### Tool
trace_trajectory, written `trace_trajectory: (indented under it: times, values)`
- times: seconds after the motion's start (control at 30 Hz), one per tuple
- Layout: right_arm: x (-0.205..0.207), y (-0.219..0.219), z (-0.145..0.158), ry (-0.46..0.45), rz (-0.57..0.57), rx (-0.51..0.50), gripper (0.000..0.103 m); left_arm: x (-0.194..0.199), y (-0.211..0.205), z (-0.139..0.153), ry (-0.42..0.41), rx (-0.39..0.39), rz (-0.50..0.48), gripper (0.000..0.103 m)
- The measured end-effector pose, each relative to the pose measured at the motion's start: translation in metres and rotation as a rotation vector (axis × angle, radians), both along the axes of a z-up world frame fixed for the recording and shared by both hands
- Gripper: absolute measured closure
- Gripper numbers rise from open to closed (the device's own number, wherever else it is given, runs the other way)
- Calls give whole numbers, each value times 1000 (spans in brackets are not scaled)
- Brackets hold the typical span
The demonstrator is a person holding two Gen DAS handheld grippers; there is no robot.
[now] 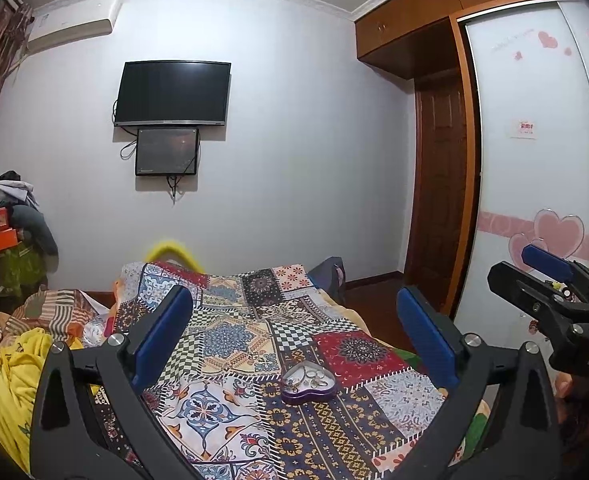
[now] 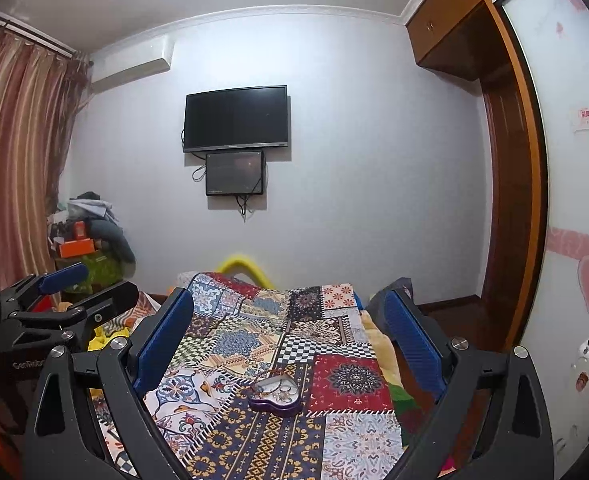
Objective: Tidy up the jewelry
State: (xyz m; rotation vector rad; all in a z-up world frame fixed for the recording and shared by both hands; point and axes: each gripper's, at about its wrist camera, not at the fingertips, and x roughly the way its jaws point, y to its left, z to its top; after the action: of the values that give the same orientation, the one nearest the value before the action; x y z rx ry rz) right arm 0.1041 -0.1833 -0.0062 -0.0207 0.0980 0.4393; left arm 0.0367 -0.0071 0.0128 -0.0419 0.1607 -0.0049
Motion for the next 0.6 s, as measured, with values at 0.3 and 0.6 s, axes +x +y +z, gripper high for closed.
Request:
trace_trajectory:
  times: [0.3, 0.6]
  values:
    - [2, 1, 1, 7, -3, 0, 8, 2, 1, 0, 4, -4, -8, 0]
    - [3, 4, 0, 14, 2, -5, 8, 3, -1, 1, 1, -3, -21, 0]
